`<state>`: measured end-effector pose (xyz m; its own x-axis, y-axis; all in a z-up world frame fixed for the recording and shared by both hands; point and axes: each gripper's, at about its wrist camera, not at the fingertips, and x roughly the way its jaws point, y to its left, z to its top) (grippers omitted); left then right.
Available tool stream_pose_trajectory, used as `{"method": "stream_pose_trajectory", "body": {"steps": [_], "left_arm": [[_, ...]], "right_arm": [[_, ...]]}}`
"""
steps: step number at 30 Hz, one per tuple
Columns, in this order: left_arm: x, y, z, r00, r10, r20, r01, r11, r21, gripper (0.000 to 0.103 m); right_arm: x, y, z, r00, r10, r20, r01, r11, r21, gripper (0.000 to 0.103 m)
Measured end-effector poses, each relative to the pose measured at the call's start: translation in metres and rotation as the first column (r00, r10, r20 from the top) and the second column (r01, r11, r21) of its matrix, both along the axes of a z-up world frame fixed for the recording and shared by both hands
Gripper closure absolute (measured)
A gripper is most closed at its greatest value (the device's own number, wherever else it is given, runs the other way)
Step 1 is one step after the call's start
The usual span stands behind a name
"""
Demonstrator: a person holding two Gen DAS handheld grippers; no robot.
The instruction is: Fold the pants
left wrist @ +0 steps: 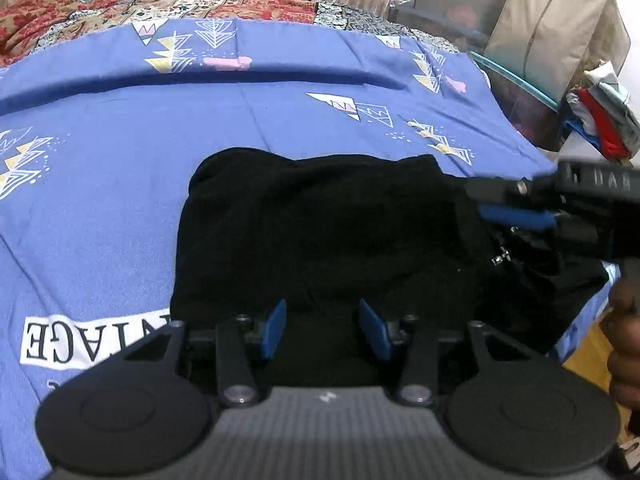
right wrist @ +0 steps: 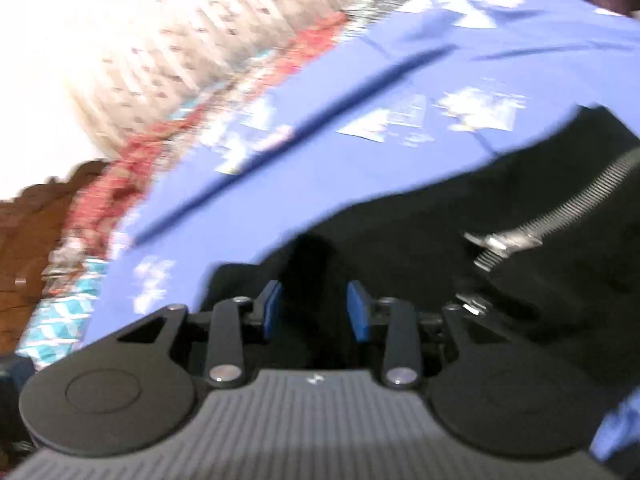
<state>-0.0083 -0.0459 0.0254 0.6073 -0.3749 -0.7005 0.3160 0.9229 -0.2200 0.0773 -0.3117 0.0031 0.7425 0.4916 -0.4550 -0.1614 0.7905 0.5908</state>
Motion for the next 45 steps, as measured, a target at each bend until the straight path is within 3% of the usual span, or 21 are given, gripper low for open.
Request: {"method": "stream_pose_trajectory", "body": {"steps": [2,6,8,9,11,13,15,17,20,21,26,31,32,33,34,36,38,39,40,43,45], "left_arm": [[-0.003,-0.001,0.004,1.000,-0.002,0.006,0.002,1.000,-0.006,0.062],[-0.013,-0.001,0.015,0.999,-0.026,0.027,0.026,0.999,-0.020,0.061],[-0.013,-0.005,0.013,0.999,-0.038,0.023,0.038,0.999,0.007,0.061],[-0.013,-0.006,0.011,0.999,-0.044,0.015,0.044,0.999,0.015,0.061],[-0.010,-0.008,0.011,0.999,-0.051,0.004,0.051,0.998,0.028,0.061],[-0.005,-0.007,0.019,0.998,-0.058,-0.004,0.058,0.998,0.005,0.060],[0.004,-0.006,0.033,0.998,-0.070,0.003,0.070,0.996,-0.054,0.060],[0.015,-0.012,0.046,0.996,-0.078,0.033,0.080,0.993,-0.081,0.060],[0.034,-0.033,0.054,0.993,-0.107,0.056,0.110,0.991,-0.069,0.061],[0.042,-0.042,0.052,0.991,-0.124,0.051,0.127,0.990,-0.064,0.061],[0.071,-0.078,0.020,0.989,-0.145,-0.019,0.145,0.989,0.006,0.062],[0.072,-0.100,0.000,0.988,-0.156,-0.001,0.154,0.976,0.155,0.060],[0.069,-0.105,0.003,0.987,-0.163,0.001,0.159,0.969,0.190,0.060],[0.066,-0.107,0.008,0.986,-0.166,-0.004,0.163,0.966,0.200,0.060],[0.067,-0.105,0.015,0.985,-0.171,-0.018,0.171,0.970,0.174,0.059],[0.068,-0.096,0.038,0.984,-0.172,-0.041,0.173,0.984,0.037,0.056],[0.066,-0.089,0.065,0.987,-0.161,-0.023,0.159,0.984,-0.079,0.045],[0.066,-0.089,0.078,0.986,-0.164,-0.013,0.161,0.980,-0.120,0.032],[0.067,-0.092,0.087,0.985,-0.172,-0.012,0.169,0.975,-0.146,0.019],[0.073,-0.112,0.108,0.968,-0.248,-0.031,0.236,0.949,-0.207,0.007],[0.078,-0.135,0.114,0.950,-0.306,-0.058,0.289,0.937,-0.196,0.002]], "right_arm": [[0.009,0.007,0.004,0.997,0.066,0.027,-0.066,0.998,0.018,0.087],[0.032,0.022,-0.003,0.994,0.106,0.019,-0.107,0.994,0.026,0.087],[0.053,0.022,-0.019,0.997,0.020,-0.080,-0.025,0.997,-0.066,0.088],[0.062,0.022,-0.029,0.990,0.009,-0.139,-0.020,0.997,-0.077,0.095],[0.068,0.012,-0.039,0.985,0.007,-0.171,-0.013,0.999,-0.034,0.097],[0.060,0.007,-0.020,0.991,0.009,-0.132,-0.015,0.999,-0.047,0.090],[0.044,-0.003,-0.006,0.999,-0.016,-0.042,0.014,0.999,-0.044,0.089],[0.022,-0.038,0.008,0.995,-0.082,0.050,0.083,0.996,-0.025,0.085],[-0.009,-0.086,0.009,0.963,-0.240,0.125,0.252,0.964,-0.089,0.056],[-0.020,-0.105,0.006,0.945,-0.298,0.133,0.312,0.945,-0.099,0.051],[-0.053,-0.172,-0.028,0.874,-0.485,0.027,0.486,0.871,-0.067,0.048],[-0.049,-0.179,-0.060,0.876,-0.475,-0.079,0.478,0.878,0.020,0.043],[-0.049,-0.169,-0.060,0.872,-0.483,-0.077,0.486,0.874,0.025,0.052],[-0.050,-0.166,-0.056,0.876,-0.477,-0.070,0.479,0.877,0.018,0.086],[-0.046,-0.161,-0.053,0.897,-0.436,-0.077,0.438,0.899,0.016,0.088],[-0.055,-0.156,-0.037,0.911,-0.409,-0.049,0.410,0.912,0.017,0.089],[-0.063,-0.145,-0.018,0.931,-0.364,0.011,0.363,0.931,0.036,0.089],[-0.065,-0.137,-0.008,0.941,-0.335,0.045,0.334,0.942,0.033,0.089],[-0.067,-0.125,0.003,0.951,-0.298,0.083,0.297,0.955,0.016,0.089],[-0.071,-0.088,0.026,0.965,-0.190,0.181,0.206,0.976,-0.075,0.089],[-0.074,-0.068,0.031,0.967,-0.136,0.217,0.169,0.976,-0.140,0.089]]}}
